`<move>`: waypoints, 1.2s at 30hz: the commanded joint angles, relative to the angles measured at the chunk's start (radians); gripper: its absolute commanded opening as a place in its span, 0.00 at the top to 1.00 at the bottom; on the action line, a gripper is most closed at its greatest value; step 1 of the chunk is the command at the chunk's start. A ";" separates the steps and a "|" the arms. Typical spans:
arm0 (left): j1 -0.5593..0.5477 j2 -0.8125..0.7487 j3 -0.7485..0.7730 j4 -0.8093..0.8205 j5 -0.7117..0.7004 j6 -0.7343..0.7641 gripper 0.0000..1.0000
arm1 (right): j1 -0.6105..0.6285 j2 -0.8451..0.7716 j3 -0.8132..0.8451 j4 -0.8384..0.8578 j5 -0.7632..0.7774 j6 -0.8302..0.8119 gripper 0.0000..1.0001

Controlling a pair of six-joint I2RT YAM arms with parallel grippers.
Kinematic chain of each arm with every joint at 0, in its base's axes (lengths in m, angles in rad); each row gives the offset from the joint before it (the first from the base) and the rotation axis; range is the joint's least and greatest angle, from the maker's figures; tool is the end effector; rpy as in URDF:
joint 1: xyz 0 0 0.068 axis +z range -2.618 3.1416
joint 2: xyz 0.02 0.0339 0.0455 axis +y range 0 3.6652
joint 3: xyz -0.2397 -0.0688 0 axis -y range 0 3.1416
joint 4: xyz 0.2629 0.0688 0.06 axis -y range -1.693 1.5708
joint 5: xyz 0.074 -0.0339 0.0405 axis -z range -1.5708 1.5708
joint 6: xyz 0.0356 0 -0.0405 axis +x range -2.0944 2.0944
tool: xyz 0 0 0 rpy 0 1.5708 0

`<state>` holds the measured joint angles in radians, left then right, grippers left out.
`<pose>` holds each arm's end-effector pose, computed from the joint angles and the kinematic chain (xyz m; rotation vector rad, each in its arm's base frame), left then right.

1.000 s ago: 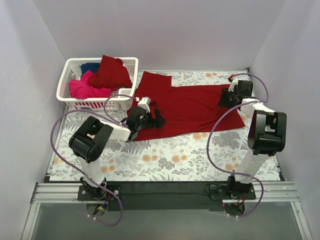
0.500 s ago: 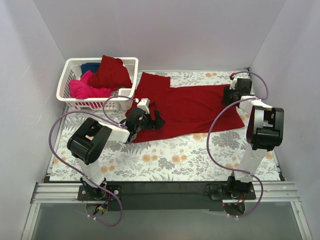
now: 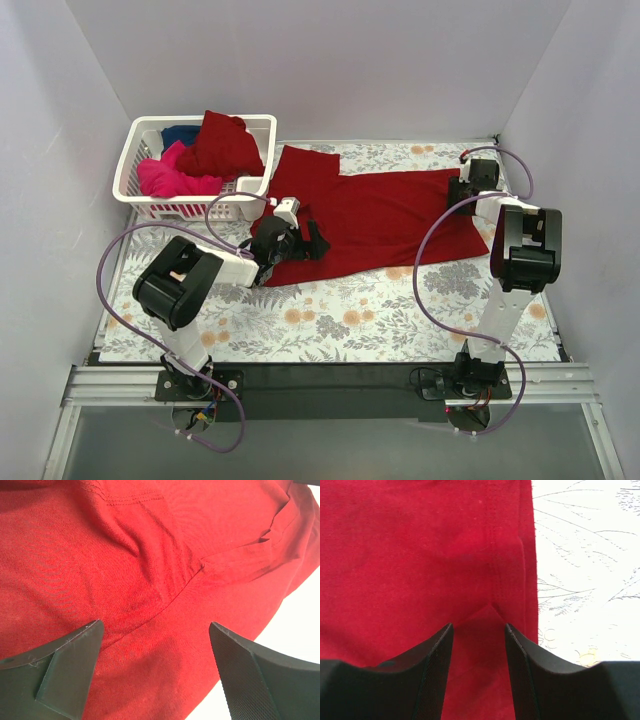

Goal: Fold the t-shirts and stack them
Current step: Fold the tshirt

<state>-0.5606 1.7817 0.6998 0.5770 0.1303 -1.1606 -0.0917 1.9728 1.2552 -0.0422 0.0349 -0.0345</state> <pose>0.2874 -0.1859 0.0911 -0.5939 2.2188 -1.1242 0.4288 -0.0407 0.1309 0.0842 2.3308 -0.1038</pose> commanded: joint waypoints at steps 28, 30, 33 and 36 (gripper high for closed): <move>-0.007 -0.033 -0.080 -0.091 -0.017 -0.007 0.20 | -0.011 -0.037 0.010 0.033 0.089 -0.002 0.99; -0.007 -0.033 -0.082 -0.094 -0.018 -0.008 0.20 | -0.019 -0.042 0.013 0.033 0.085 0.008 0.99; -0.007 -0.030 -0.083 -0.091 -0.017 -0.008 0.20 | -0.025 -0.038 0.026 0.033 0.054 0.019 0.95; -0.007 -0.024 -0.080 -0.094 -0.014 -0.010 0.20 | -0.025 -0.028 0.033 0.034 0.031 0.024 0.89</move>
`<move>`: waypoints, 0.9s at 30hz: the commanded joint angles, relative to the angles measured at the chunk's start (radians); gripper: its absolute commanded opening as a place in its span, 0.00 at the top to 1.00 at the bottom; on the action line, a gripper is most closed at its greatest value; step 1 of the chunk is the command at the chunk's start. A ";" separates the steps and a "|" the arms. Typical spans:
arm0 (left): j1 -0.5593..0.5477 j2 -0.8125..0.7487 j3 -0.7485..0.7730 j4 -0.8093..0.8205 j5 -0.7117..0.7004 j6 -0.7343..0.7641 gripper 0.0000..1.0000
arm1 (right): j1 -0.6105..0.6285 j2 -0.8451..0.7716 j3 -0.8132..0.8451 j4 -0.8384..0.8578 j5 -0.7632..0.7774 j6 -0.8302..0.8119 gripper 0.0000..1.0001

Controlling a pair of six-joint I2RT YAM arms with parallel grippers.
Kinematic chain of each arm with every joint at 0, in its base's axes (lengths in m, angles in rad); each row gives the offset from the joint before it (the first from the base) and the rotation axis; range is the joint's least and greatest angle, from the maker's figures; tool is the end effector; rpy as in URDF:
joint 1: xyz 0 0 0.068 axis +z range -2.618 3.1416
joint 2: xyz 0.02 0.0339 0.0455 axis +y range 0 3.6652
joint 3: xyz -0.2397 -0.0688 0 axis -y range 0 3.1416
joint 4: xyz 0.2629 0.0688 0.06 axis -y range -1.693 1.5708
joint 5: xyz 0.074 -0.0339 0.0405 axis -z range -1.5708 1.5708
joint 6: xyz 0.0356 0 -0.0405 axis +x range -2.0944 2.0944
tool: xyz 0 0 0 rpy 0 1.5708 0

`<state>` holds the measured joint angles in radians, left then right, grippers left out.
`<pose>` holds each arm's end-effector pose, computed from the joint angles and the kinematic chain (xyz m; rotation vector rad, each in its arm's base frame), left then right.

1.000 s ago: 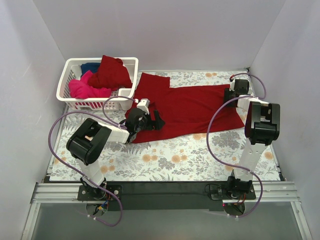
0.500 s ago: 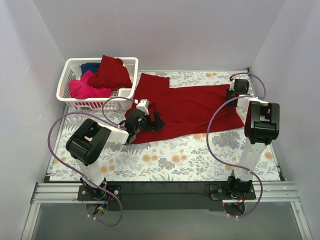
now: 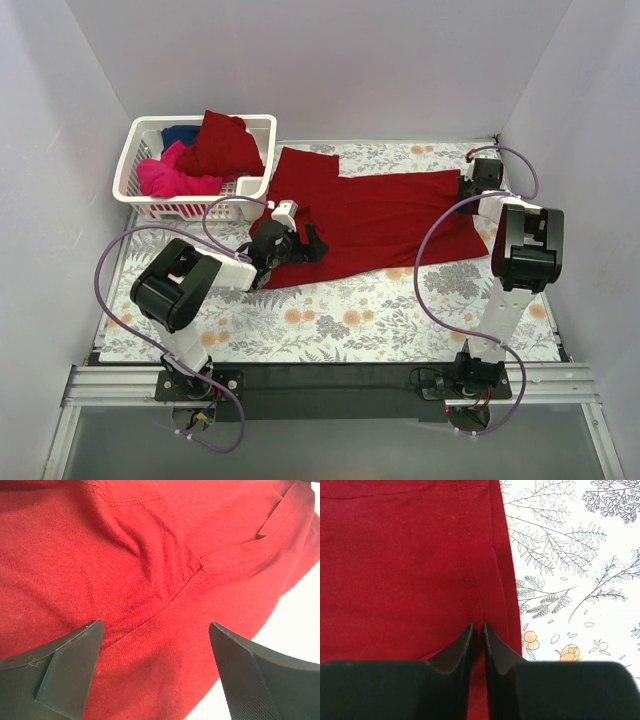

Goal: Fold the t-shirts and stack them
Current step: Fold the tshirt

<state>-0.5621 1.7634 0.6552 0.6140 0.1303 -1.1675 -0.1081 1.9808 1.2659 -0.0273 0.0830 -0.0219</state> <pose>0.2794 -0.1815 0.0884 -0.5965 2.2090 -1.1357 0.4312 -0.0498 0.1323 0.1420 2.3110 -0.1620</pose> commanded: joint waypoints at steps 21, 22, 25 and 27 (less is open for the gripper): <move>-0.005 0.004 -0.035 -0.134 -0.021 -0.003 0.20 | -0.047 -0.103 0.001 0.018 -0.057 0.073 0.99; -0.005 0.004 -0.035 -0.134 -0.021 -0.001 0.20 | -0.050 -0.108 0.001 0.018 -0.058 0.076 0.99; -0.005 0.007 -0.035 -0.134 -0.023 -0.004 0.20 | -0.056 -0.103 0.006 0.046 -0.061 0.079 0.99; -0.005 0.007 -0.035 -0.135 -0.027 -0.006 0.20 | -0.059 -0.100 0.007 0.047 -0.060 0.082 0.99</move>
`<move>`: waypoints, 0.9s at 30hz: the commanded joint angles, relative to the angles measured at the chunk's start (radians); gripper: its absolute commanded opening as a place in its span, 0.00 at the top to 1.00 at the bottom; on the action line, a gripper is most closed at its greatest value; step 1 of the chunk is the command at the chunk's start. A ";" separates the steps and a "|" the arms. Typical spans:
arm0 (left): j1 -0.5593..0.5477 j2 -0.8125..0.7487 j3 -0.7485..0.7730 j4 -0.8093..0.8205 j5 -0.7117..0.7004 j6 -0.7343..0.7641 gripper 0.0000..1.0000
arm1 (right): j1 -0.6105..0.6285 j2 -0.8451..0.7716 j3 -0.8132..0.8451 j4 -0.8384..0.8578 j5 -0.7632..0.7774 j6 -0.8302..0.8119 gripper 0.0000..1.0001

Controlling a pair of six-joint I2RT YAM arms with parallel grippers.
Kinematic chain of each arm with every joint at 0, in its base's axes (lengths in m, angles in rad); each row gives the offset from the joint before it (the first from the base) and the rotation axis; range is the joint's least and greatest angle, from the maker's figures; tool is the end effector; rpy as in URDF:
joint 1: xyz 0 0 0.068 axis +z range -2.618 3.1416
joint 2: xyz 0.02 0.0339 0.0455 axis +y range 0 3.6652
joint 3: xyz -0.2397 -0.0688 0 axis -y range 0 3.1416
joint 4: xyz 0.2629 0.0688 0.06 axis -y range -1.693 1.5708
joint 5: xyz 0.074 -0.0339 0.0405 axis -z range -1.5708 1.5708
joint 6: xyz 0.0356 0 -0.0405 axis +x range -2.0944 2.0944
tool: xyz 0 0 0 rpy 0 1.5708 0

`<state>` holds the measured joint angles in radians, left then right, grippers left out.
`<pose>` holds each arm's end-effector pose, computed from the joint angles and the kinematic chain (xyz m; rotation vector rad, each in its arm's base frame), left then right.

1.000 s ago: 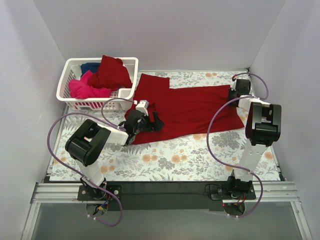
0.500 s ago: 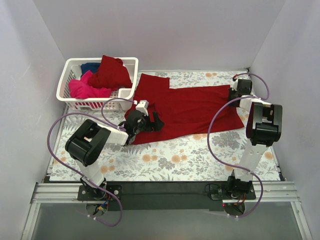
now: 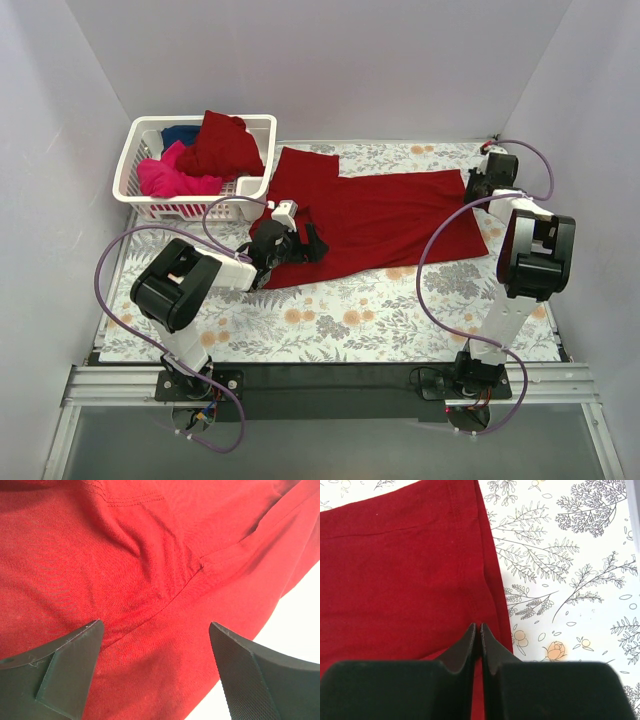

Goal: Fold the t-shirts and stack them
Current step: Fold the tshirt

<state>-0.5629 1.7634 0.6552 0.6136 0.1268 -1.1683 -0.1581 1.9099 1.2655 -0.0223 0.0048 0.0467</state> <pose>0.2793 -0.1816 0.0884 -0.5988 2.2080 -1.1331 0.4267 -0.0682 0.1618 0.2314 2.2263 -0.0659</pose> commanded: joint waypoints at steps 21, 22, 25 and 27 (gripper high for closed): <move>-0.017 0.062 0.274 -0.179 -0.149 0.079 0.20 | -0.023 0.028 0.014 0.048 0.003 0.010 0.99; -0.026 0.076 0.303 -0.187 -0.159 0.103 0.20 | -0.023 0.031 0.015 0.050 -0.027 0.010 0.99; -0.044 0.142 0.412 -0.232 -0.200 0.162 0.20 | -0.023 0.035 0.017 0.050 -0.043 0.012 0.99; -0.051 0.195 0.458 -0.262 -0.222 0.179 0.21 | -0.023 0.038 0.017 0.051 -0.051 0.012 0.99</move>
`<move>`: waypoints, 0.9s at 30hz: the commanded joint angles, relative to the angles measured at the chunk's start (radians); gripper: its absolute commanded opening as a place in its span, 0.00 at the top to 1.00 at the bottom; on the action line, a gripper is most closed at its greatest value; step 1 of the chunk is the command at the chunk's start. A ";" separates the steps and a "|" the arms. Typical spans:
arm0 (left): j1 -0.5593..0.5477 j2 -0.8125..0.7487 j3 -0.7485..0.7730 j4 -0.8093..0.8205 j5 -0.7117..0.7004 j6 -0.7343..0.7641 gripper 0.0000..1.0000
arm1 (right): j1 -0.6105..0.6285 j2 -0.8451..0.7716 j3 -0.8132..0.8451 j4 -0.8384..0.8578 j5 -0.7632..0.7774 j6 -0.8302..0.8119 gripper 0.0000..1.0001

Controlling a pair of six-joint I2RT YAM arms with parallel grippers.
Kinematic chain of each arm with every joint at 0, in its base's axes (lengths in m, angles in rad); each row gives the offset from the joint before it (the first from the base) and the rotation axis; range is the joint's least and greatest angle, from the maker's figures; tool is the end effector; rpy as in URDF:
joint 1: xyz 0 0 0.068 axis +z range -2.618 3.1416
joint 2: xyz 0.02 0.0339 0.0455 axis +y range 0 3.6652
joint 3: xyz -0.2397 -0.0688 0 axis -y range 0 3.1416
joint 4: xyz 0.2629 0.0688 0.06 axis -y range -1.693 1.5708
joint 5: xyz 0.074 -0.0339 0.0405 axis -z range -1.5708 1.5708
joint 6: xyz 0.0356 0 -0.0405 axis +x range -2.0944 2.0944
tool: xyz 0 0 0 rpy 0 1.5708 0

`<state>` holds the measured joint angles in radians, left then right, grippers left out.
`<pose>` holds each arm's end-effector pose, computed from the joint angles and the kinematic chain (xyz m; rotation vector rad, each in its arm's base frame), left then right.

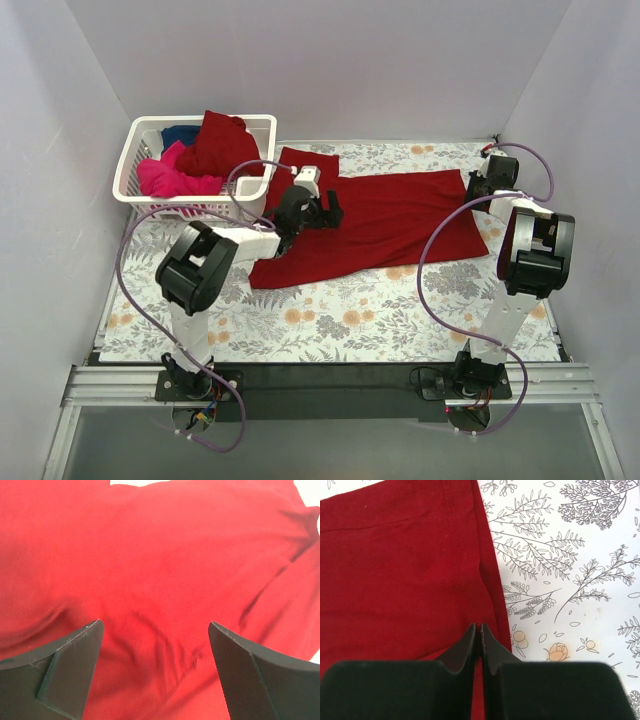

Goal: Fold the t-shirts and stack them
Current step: Fold the tshirt

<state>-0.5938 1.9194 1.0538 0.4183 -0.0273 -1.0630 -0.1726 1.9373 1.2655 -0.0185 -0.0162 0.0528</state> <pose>0.3460 -0.2324 0.1301 -0.5232 2.1088 -0.9875 0.4272 -0.0739 0.1508 0.2457 2.2480 -0.0455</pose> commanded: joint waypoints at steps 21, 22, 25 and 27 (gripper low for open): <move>-0.046 0.283 0.333 -0.190 -0.157 0.201 0.53 | -0.007 0.011 0.011 0.051 -0.070 0.005 0.99; -0.049 0.288 0.344 -0.196 -0.167 0.205 0.55 | -0.008 0.011 0.011 0.051 -0.071 0.005 0.99; -0.057 0.303 0.363 -0.207 -0.184 0.227 0.62 | -0.008 0.014 0.011 0.051 -0.076 0.005 0.99; -0.060 0.306 0.370 -0.214 -0.195 0.233 0.69 | -0.007 0.014 0.012 0.051 -0.077 0.005 0.99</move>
<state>-0.6403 2.2097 1.3918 0.2462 -0.1883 -0.8635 -0.1757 1.9392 1.2655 0.0002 -0.0799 0.0532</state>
